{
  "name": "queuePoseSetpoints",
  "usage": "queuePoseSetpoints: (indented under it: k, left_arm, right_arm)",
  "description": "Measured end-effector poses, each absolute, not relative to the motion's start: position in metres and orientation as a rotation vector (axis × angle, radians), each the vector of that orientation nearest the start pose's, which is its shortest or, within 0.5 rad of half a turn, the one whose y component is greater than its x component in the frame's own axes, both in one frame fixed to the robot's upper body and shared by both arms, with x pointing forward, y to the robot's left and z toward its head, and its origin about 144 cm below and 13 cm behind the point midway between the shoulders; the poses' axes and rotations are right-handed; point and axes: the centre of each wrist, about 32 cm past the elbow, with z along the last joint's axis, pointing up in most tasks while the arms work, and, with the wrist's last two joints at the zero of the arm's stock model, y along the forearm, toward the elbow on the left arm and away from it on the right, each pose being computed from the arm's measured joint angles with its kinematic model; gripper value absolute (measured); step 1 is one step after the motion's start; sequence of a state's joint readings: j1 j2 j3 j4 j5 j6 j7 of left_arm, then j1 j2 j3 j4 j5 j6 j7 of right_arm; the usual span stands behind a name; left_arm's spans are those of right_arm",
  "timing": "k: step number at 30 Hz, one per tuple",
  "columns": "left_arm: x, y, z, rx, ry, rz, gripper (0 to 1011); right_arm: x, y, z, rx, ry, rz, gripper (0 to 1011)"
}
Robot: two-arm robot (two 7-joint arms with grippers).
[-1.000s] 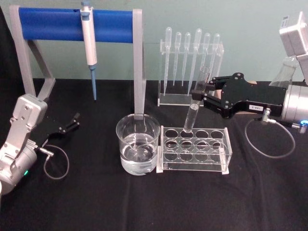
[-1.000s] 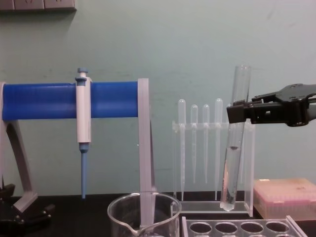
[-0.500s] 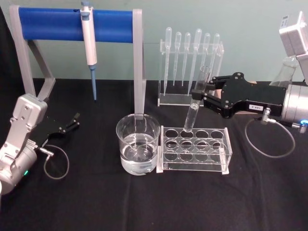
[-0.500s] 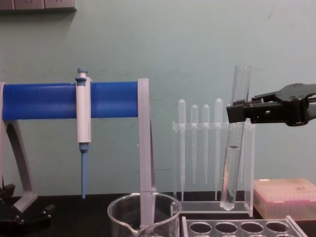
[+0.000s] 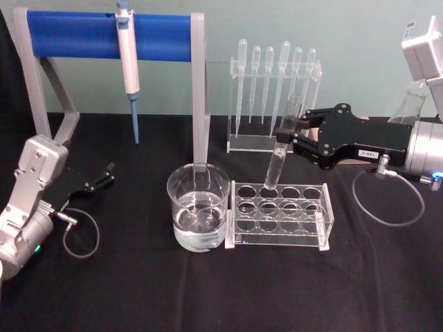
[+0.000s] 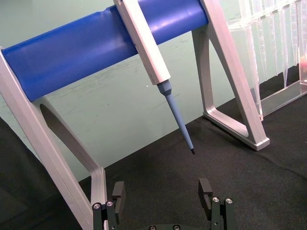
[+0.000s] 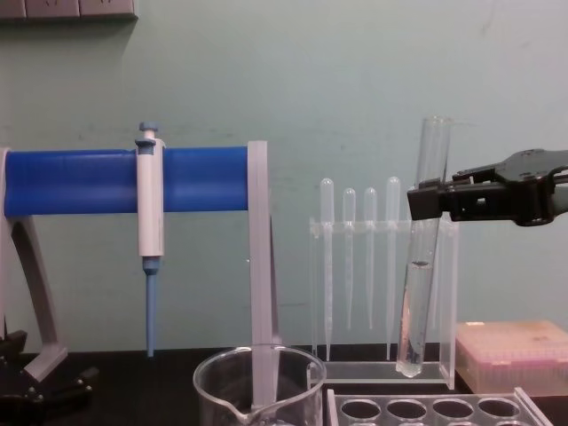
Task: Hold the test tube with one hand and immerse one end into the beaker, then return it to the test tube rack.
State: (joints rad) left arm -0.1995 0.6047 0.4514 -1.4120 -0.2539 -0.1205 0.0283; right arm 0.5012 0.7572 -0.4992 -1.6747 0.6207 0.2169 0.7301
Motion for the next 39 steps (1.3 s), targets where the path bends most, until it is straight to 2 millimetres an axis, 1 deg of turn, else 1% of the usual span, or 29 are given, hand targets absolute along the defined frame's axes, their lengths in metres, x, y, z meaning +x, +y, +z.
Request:
queuePoseSetpoints:
  k: [39]
  left_arm:
    - [0.4886, 0.3097, 1.1398, 0.304, -0.285, 1.248, 1000]
  right_arm:
    - [0.5286, -0.2965, 1.3136, -0.22, -0.143, -0.453, 241]
